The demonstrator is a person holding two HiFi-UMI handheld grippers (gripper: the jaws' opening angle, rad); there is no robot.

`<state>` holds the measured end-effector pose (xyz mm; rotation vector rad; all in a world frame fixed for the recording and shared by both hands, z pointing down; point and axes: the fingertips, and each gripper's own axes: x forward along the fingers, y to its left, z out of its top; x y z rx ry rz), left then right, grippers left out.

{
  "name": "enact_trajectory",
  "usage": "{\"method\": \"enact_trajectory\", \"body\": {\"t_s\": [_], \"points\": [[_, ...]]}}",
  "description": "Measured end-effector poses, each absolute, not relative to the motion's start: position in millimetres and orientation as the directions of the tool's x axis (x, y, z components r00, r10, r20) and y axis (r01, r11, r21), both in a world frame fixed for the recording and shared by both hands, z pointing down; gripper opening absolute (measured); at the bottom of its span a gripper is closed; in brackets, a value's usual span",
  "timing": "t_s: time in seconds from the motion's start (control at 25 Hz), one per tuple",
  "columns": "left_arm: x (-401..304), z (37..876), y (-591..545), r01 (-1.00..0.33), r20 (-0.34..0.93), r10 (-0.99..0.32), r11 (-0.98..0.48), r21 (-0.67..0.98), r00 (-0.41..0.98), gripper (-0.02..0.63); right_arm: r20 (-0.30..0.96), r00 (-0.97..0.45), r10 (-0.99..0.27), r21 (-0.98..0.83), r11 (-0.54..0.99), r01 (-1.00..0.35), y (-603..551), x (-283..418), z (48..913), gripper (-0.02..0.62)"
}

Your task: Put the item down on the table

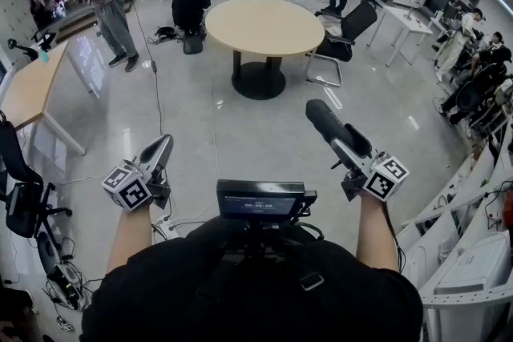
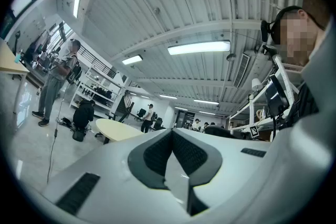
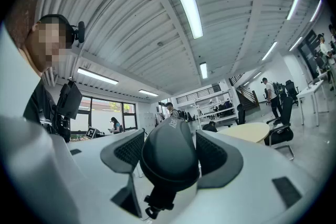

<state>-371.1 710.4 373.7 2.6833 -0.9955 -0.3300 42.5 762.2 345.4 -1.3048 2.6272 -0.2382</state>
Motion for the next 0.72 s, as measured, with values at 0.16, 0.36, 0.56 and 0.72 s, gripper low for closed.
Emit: {"method": "enact_trajectory", "body": {"t_s": [0.16,0.36,0.56,0.72], "points": [[-365.9,375.2,715.0,-0.606,-0.120,-0.665,-0.729,0.318,0.737,0.000,-0.106,-0.593,-0.798,-0.242,0.599,-0.763,765.2,50.1,347.6,0.316],[-372.3,370.7,714.4,-0.606,-0.122,-0.664,-0.731,0.312,0.738,0.000,-0.114,-0.607,-0.786,-0.259,0.613,-0.746,762.4,40.8,342.9,0.318],[-373.3,370.0,717.8,-0.607,-0.132,-0.668,-0.728,0.318,0.732,0.000,-0.096,-0.616,-0.782,-0.235,0.619,-0.749,761.0,37.9,343.7,0.318],[-394.9,373.7,720.1,-0.618,-0.139,-0.684,-0.714,0.329,0.716,0.000,-0.085,-0.626,-0.775,-0.232,0.626,-0.744,757.5,19.8,345.0,0.318]]}}
